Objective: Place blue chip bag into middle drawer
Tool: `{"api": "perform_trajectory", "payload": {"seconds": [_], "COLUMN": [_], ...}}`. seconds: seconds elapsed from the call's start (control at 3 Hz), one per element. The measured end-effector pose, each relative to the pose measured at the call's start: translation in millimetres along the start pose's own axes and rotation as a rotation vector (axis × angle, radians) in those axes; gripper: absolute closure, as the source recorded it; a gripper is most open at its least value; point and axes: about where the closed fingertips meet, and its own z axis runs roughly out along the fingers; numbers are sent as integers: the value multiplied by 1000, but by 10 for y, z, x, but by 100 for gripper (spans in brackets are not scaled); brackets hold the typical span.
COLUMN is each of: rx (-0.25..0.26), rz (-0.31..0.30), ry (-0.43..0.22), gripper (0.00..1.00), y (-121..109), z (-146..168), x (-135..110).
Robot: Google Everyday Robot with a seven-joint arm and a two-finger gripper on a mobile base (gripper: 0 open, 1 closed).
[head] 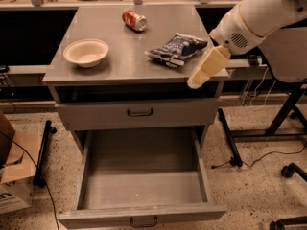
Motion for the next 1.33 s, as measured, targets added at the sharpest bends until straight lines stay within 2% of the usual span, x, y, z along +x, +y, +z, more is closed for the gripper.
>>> {"api": "perform_trajectory", "payload": {"seconds": [0.33,0.67,1.0,1.33], "rx": [-3,-11,-35,-14], "rz": [1,32,94,123], "ry": [-2,7,-63,-162], "gripper": [0,0,0,0], "y": [-20,-19,-63,-348], "z": [37,99,432,874], "x": [-20,9,4,-216]}}
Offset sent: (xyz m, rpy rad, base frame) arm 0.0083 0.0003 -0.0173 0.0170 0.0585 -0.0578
